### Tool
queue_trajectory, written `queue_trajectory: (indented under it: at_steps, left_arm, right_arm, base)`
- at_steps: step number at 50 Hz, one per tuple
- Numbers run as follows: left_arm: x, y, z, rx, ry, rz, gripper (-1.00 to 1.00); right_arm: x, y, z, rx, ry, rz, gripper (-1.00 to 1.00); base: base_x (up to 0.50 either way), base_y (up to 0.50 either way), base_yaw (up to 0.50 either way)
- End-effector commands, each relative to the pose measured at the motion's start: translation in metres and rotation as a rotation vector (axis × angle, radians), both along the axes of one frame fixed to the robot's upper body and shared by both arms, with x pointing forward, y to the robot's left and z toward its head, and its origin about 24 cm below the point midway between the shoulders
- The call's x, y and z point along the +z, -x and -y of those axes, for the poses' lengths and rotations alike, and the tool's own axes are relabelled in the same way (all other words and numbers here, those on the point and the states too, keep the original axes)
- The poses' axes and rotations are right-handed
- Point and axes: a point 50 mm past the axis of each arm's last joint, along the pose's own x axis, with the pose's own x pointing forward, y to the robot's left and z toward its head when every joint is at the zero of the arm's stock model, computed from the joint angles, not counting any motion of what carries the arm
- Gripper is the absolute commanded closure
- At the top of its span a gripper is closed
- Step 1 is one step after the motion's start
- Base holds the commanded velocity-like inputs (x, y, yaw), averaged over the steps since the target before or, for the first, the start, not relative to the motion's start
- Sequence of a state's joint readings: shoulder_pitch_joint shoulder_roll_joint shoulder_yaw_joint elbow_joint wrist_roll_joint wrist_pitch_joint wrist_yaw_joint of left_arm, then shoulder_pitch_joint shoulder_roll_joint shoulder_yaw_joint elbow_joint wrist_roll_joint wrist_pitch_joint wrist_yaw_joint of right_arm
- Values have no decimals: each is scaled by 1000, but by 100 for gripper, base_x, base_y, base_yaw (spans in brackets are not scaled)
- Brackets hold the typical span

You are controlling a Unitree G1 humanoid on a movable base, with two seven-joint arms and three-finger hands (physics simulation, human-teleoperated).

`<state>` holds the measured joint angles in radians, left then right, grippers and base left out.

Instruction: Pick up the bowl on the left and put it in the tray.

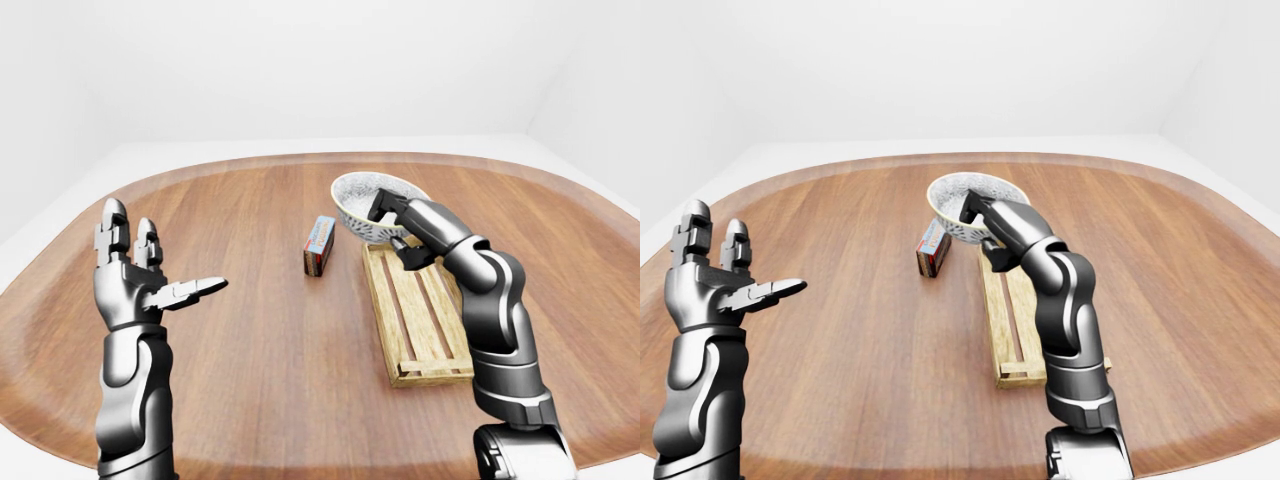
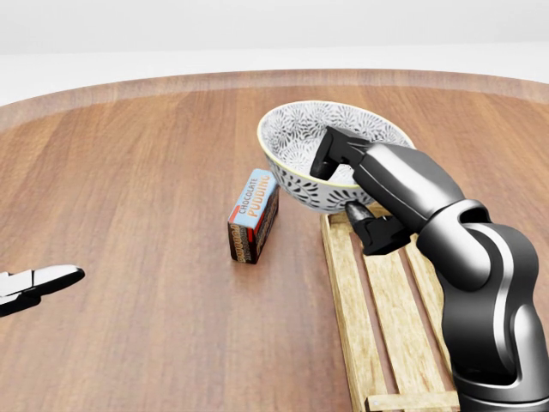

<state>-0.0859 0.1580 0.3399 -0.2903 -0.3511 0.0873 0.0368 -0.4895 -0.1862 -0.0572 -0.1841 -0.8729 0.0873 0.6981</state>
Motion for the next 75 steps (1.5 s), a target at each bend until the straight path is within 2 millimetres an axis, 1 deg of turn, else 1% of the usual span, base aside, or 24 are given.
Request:
queue_trajectory:
  at_steps: [1, 4, 6, 8, 10, 11, 15, 17, 18, 19, 23, 25, 30, 33, 36, 39, 46, 50, 57, 62, 72, 75]
  left_arm:
    - [0, 0, 1, -2, -2, 0, -100]
    - [1, 1, 1, 0, -3, 6, -100]
    - [2, 1, 1, 1, -3, 7, -100]
    - [-1, -1, 1, -4, -2, -3, -100]
    - [-1, -1, 1, -4, -2, -4, -100]
    - [0, 0, 1, -4, -2, -1, -100]
    - [-1, 0, 1, -3, -1, -2, -100]
    - [1, 0, 1, -3, -2, 3, -100]
    - [2, 1, 1, -2, -3, 9, -100]
    - [2, 2, 1, -3, -3, 10, -100]
    - [-1, 0, 2, -6, -3, -3, -100]
    - [0, 1, 2, -7, -5, 2, -100]
    - [-1, 0, 2, -8, -5, -3, -100]
    - [1, 1, 2, -7, -5, 4, -100]
    - [-1, 0, 1, -5, -3, -2, -100]
    - [-2, -1, 1, -5, -2, -8, -100]
    - [-2, -1, 1, -7, -3, -9, -100]
    - [-2, 0, 2, -7, -5, -6, -100]
    - [-3, -1, 2, -9, -5, -13, -100]
    - [-5, -2, 2, -9, -4, -21, -100]
    - [-1, -1, 1, -5, -5, -5, -100]
    - [-3, -2, 1, -6, -3, -12, -100]
  right_arm:
    - [-18, 0, 31, -41, -81, -88, 100]
    - [-24, -3, 39, -71, -104, -94, 100]
    - [-34, -6, 45, -129, -53, -100, 100]
    - [-42, -8, 50, -152, -96, -122, 100]
    - [-43, -8, 50, -152, -98, -122, 100]
    - [-48, -10, 56, -185, -96, -124, 100]
    - [-50, -11, 61, -229, -43, -112, 100]
    - [-51, -11, 63, -236, -49, -114, 100]
    - [-53, -11, 66, -265, -11, -105, 100]
    - [-53, -11, 67, -266, -22, -108, 100]
    - [-59, -12, 71, -304, 23, -107, 100]
    - [-64, -14, 76, -337, 32, -105, 100]
    - [-78, -16, 71, -343, 22, -134, 100]
    - [-84, -18, 71, -356, 13, -145, 100]
    - [-93, -20, 69, -363, 61, -165, 100]
    - [-96, -20, 67, -364, 46, -172, 100]
    - [-114, -22, 67, -391, 68, -202, 100]
    - [-120, -24, 67, -401, 75, -212, 100]
    - [-126, -23, 68, -412, 102, -224, 100]
    - [-125, -25, 69, -417, 134, -212, 100]
    - [-134, -26, 69, -436, 124, -229, 100]
    - [-136, -26, 69, -437, 113, -239, 100]
  base:
    - [0, 0, 0]
    - [0, 0, 0]
    - [0, 0, 0]
    - [0, 0, 0]
    - [0, 0, 0]
    - [0, 0, 0]
    - [0, 0, 0]
    - [0, 0, 0]
    - [0, 0, 0]
    - [0, 0, 0]
    - [0, 0, 0]
    - [0, 0, 0]
    - [0, 0, 0]
    - [0, 0, 0]
    - [0, 0, 0]
    - [0, 0, 0]
    - [0, 0, 0]
    - [0, 0, 0]
    - [0, 0, 0]
    - [0, 0, 0]
    - [0, 0, 0]
    - [0, 0, 0]
